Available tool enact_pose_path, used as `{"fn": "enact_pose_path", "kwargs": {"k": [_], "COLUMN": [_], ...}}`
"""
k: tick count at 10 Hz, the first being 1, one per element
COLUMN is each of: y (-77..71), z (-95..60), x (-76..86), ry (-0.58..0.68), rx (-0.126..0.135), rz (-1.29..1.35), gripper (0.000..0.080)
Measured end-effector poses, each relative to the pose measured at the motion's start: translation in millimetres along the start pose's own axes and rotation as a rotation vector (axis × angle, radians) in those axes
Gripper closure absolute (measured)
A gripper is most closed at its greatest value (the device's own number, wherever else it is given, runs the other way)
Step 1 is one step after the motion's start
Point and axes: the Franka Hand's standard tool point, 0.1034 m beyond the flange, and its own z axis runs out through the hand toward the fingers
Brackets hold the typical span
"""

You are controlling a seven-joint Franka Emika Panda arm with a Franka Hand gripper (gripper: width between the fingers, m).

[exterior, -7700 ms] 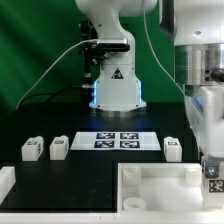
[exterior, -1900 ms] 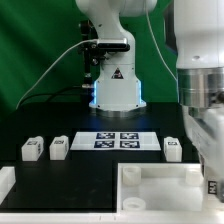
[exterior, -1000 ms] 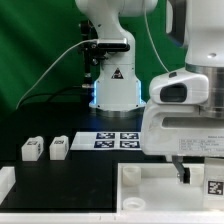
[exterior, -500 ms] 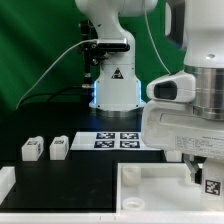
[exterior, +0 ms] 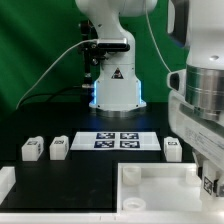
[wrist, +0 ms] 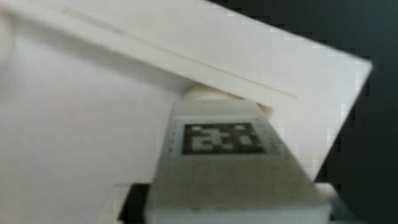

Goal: Assemble one leg

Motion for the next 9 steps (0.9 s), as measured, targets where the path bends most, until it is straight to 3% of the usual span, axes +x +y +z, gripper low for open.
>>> {"fn": "enact_pose_path", "kwargs": {"k": [2,4,5,6,7,8,9], "y": [1.8,1.8,2.2,2.7,2.7,2.8,2.9], "z": [-1.0,-1.1,-0.6,0.0,0.0,0.1,0.2], "x": [0.6,1.3,0.9,-0.1,-0.1,-0.1,-0.2], "ry": [0.005,-0.018,-0.026,-0.026,-0.026,-0.026,-0.026], "rx": [-0.008,-0.015,-0.017,-0.018,-0.018,-0.018,-0.018], "rz": [0.272,0.333,0.324,0.299,0.291,0.288,0.286], "gripper": [0.0508,0.0507,0.0435,0.0435,0.0268,0.0268,0.0175]}}
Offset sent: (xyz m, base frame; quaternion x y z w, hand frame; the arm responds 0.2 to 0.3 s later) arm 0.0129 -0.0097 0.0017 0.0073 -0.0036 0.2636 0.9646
